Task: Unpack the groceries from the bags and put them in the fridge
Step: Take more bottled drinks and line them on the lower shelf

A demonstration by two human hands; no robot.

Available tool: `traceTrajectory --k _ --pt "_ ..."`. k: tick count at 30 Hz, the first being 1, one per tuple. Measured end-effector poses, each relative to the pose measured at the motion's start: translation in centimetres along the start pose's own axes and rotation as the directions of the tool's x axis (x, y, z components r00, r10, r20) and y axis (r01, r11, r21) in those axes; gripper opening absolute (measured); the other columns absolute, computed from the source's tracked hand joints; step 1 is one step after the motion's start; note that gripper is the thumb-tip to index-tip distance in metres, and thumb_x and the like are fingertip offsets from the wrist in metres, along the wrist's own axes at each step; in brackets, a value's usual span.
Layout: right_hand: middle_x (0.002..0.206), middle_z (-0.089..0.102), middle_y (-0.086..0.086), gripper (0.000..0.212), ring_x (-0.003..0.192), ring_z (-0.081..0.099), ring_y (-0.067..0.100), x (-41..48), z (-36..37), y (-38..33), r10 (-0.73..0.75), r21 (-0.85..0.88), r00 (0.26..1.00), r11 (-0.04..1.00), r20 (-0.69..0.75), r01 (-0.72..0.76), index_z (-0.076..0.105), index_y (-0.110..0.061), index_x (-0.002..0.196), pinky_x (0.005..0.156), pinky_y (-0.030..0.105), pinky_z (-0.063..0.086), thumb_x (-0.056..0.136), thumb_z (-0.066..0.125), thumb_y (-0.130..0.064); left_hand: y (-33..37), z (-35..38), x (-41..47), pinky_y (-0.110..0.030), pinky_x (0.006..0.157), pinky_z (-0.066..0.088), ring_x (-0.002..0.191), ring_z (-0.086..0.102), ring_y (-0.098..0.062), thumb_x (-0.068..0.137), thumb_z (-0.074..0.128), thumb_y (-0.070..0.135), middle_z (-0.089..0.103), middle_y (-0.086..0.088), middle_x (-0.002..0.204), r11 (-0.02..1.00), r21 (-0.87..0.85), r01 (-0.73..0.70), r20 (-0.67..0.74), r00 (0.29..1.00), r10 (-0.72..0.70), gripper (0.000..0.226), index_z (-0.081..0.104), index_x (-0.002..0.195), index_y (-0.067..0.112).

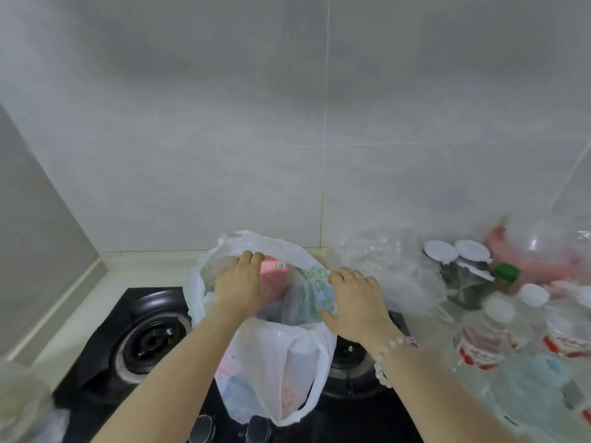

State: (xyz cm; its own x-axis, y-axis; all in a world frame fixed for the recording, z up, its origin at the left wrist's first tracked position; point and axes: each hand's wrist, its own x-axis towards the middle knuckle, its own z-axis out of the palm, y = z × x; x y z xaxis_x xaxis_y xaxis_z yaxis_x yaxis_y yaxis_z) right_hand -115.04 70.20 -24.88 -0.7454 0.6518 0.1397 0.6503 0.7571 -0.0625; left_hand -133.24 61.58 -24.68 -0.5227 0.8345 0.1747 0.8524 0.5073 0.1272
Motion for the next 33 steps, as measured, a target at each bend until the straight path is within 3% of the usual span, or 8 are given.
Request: traceTrajectory --k 10,14,18,21,24,27,30,33 --pt "0.128 0.049 0.006 0.045 0.12 0.044 0.023 3.8 2.6 -4.1 -0.045 0.087 0.998 0.995 0.049 0.041 0.045 -0.012 0.127 0.1 0.033 0.032 0.087 0.053 -0.031 -2.3 4.3 -0.2 -0.03 0.087 0.045 0.11 0.054 -0.02 0.076 0.066 0.043 0.05 0.0 0.125 0.999 -0.032 0.001 0.376 0.926 0.011 0.061 0.043 0.127 0.019" --pt "0.125 0.051 0.01 0.043 0.118 0.044 0.026 4.3 3.7 -6.6 -0.144 0.111 0.984 0.985 0.105 0.132 0.047 -0.009 0.124 0.098 0.037 0.033 0.088 0.055 -0.03 -2.9 4.3 -1.1 -0.024 0.074 0.041 0.1 0.057 -0.016 0.073 0.062 0.052 0.059 0.004 0.105 0.997 -0.081 -0.007 0.36 0.932 0.036 0.045 0.054 0.105 0.021" --pt "0.125 0.052 0.009 0.046 0.117 0.047 0.027 5.1 4.0 -7.6 -0.195 0.139 0.965 0.975 0.174 0.172 0.048 -0.01 0.125 0.096 0.037 0.035 0.086 0.059 -0.031 -3.4 4.3 -2.4 -0.02 0.075 0.028 0.113 0.042 -0.012 0.045 0.026 0.073 0.049 0.01 0.108 0.997 -0.076 0.02 0.267 0.964 0.001 0.084 0.054 0.108 0.025" --pt "0.111 0.058 0.006 0.039 0.107 0.053 0.027 6.3 3.7 -7.5 -0.198 0.219 0.952 0.965 0.234 0.147 0.055 -0.012 0.114 0.09 0.036 0.043 0.083 0.063 -0.035 -4.5 4.2 -3.3 -0.016 0.084 0.028 0.119 0.036 -0.009 0.049 0.045 0.08 0.043 0.012 0.119 0.985 -0.129 0.118 0.184 0.979 -0.093 0.086 0.047 0.118 0.027" --pt "0.088 0.059 -0.001 0.033 0.083 0.058 0.018 7.9 3.6 -7.9 -0.181 0.423 0.914 0.906 0.362 0.012 0.06 -0.015 0.1 0.076 0.032 0.052 0.079 0.066 -0.04 -5.3 3.7 -4.2 -0.018 0.094 0.033 0.122 0.04 -0.006 0.04 0.039 0.082 0.04 0.014 0.127 0.969 -0.185 0.165 0.135 0.981 -0.141 0.103 0.041 0.128 0.029" --pt "0.071 0.052 -0.005 0.022 0.06 0.048 0.006 8.3 3.6 -9.3 -0.214 0.533 0.814 0.835 0.541 -0.135 0.057 -0.016 0.079 0.053 0.018 0.04 0.076 0.071 -0.034 -5.5 3.7 -5.3 -0.019 0.1 0.033 0.126 0.039 -0.007 0.039 0.038 0.082 0.038 0.013 0.134 0.955 -0.226 0.194 0.132 0.977 -0.167 0.114 0.033 0.137 0.026" --pt "0.064 0.048 -0.008 0.026 0.059 0.046 0.005 8.3 4.7 -10.7 -0.237 0.541 0.768 0.824 0.595 -0.165 0.048 -0.023 0.065 0.052 0.017 0.038 0.073 0.072 -0.03 -5.7 3.3 -5.9 -0.019 0.104 0.027 0.13 0.035 -0.008 0.048 0.049 0.078 0.034 0.012 0.139 0.966 -0.19 0.174 0.115 0.981 -0.155 0.109 0.028 0.141 0.025" --pt "0.072 0.056 -0.009 0.015 0.068 0.053 0.006 8.3 5.6 -11.6 -0.25 0.516 0.735 0.842 0.631 -0.158 0.055 -0.023 0.072 0.06 0.02 0.047 0.068 0.07 -0.024 -5.9 3.3 -6.3 -0.02 0.106 0.023 0.132 0.03 -0.008 0.063 0.066 0.063 0.031 0.012 0.14 0.977 -0.145 0.155 0.095 0.985 -0.142 0.097 0.026 0.142 0.024"
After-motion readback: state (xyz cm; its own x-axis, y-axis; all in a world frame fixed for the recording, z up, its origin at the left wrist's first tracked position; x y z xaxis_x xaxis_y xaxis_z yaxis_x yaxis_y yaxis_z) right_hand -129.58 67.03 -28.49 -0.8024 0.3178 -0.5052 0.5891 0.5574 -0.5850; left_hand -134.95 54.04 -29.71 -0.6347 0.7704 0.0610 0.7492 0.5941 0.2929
